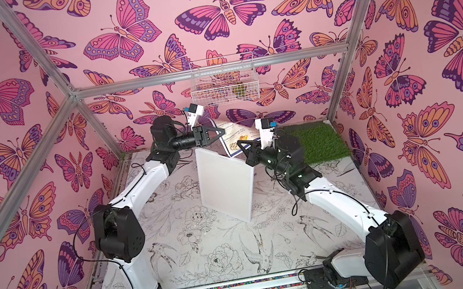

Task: Insert the menus into the narrow rack
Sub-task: Insert the menu into the narrow rack.

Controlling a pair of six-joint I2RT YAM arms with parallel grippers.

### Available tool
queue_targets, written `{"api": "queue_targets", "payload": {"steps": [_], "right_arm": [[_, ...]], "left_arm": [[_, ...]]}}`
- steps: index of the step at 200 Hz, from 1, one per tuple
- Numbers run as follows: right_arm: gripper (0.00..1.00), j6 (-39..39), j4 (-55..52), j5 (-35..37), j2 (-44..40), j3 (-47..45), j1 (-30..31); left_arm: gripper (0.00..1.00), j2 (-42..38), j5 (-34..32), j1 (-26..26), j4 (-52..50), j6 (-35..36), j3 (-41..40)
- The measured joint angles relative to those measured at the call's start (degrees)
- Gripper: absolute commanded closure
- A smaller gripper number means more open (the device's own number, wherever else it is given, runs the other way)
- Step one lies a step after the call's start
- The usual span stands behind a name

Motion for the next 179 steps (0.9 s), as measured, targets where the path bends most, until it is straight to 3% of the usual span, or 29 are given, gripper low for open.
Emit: {"api": "queue_targets", "payload": {"steps": [179], "right_arm": [[1.00,-3.6,-0.9,2.3,-0.4,-0.7,0.0]], "left_arm": [[0.80,0.0,0.0,-0.5,1.2,-0.4,-0.2]]}}
